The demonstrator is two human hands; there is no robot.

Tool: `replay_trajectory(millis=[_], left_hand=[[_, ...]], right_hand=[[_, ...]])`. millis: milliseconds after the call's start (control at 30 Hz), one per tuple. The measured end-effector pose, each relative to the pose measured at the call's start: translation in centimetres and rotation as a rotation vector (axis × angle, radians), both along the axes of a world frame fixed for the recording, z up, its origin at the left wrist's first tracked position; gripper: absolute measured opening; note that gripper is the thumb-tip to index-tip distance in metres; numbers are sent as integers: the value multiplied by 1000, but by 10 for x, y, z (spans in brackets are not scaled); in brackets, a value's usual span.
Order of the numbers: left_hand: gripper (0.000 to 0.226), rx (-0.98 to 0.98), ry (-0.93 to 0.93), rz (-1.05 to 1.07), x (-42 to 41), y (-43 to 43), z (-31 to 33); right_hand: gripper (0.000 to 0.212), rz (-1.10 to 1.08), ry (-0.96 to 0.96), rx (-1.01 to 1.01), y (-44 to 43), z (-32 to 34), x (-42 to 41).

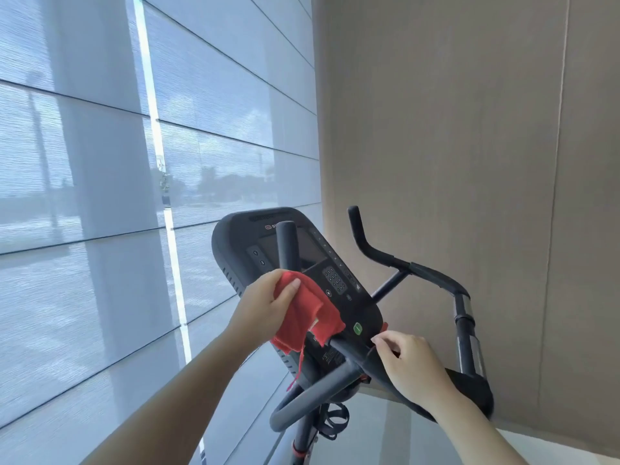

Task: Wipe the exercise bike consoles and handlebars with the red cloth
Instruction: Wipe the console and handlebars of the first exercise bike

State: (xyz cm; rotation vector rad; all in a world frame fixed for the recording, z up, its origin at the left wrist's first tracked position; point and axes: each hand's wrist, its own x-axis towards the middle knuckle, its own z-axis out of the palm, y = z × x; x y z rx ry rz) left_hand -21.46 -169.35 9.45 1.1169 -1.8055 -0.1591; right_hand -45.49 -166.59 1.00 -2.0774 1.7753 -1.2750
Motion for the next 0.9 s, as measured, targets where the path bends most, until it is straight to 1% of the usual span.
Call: replay_trajectory(millis=[100,200,500,667,900], left_hand=[[12,53,80,80,3,8,-5],[11,106,94,134,9,15,-7],[11,75,99,287,21,19,-15],[15,51,109,264,27,1,-11],[22,16,183,192,48,-33,20]], right_hand=[[23,29,-2,-18,2,0,-3],[24,61,1,-42,1,0,-3],[26,106,81,-124,6,10,11],[28,100,104,-135,1,19,29],[29,-30,126,-74,-10,13,44]])
